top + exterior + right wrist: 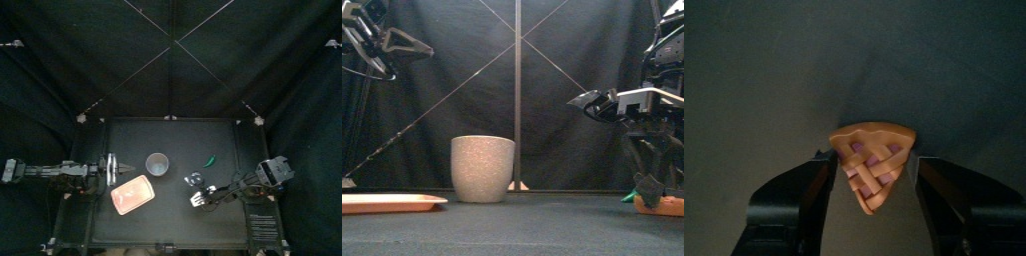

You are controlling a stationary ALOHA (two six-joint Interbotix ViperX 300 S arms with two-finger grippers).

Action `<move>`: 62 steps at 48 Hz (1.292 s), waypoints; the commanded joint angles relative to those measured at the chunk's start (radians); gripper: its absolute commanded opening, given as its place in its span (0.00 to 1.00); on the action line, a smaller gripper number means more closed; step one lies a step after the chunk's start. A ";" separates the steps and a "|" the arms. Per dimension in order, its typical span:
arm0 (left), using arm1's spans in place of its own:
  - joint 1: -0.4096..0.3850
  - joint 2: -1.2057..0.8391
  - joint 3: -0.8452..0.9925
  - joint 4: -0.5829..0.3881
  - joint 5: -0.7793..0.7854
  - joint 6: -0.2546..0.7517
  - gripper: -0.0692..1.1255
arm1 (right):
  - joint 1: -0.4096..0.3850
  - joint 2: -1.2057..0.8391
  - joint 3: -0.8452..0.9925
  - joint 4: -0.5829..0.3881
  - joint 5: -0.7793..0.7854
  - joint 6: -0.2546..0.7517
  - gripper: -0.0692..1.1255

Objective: Pick the pie then place it on the pink plate
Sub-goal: Place pie on the pink plate

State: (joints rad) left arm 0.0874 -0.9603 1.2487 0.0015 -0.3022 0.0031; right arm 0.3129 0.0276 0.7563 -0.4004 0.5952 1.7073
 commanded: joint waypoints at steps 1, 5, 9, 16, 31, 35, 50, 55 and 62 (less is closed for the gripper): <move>0.005 0.003 -0.014 0.002 -0.009 0.002 0.06 | -0.003 -0.008 -0.003 -0.003 -0.003 -0.003 0.67; 0.006 0.002 -0.014 0.002 -0.009 0.002 0.06 | -0.003 -0.008 -0.006 -0.008 0.000 -0.003 0.62; 0.006 0.002 -0.012 0.002 -0.008 0.002 0.06 | -0.003 -0.011 -0.018 -0.012 0.000 -0.003 0.61; 0.006 0.002 -0.014 0.000 -0.008 0.002 0.06 | -0.003 -0.020 -0.074 -0.057 0.000 -0.011 0.61; 0.009 0.002 -0.015 0.002 -0.008 0.002 0.06 | -0.009 0.046 -0.321 -0.465 -0.005 -0.083 0.61; 0.009 0.002 -0.015 0.002 -0.009 0.002 0.06 | -0.028 0.091 -0.397 -0.528 -0.012 -0.086 0.61; 0.014 0.000 -0.017 0.003 -0.009 0.003 0.06 | -0.084 0.310 -0.652 -0.703 -0.147 -0.101 0.62; 0.021 0.000 -0.015 0.003 -0.009 0.003 0.06 | -0.114 0.383 -0.730 -0.710 -0.212 -0.101 0.64; 0.031 0.000 -0.009 0.003 -0.008 0.003 0.06 | -0.138 0.462 -0.825 -0.723 -0.236 -0.112 0.68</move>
State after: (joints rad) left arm 0.1104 -0.9618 1.2487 0.0015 -0.3022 0.0046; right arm 0.1933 0.4893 -0.0015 -1.1106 0.3666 1.6030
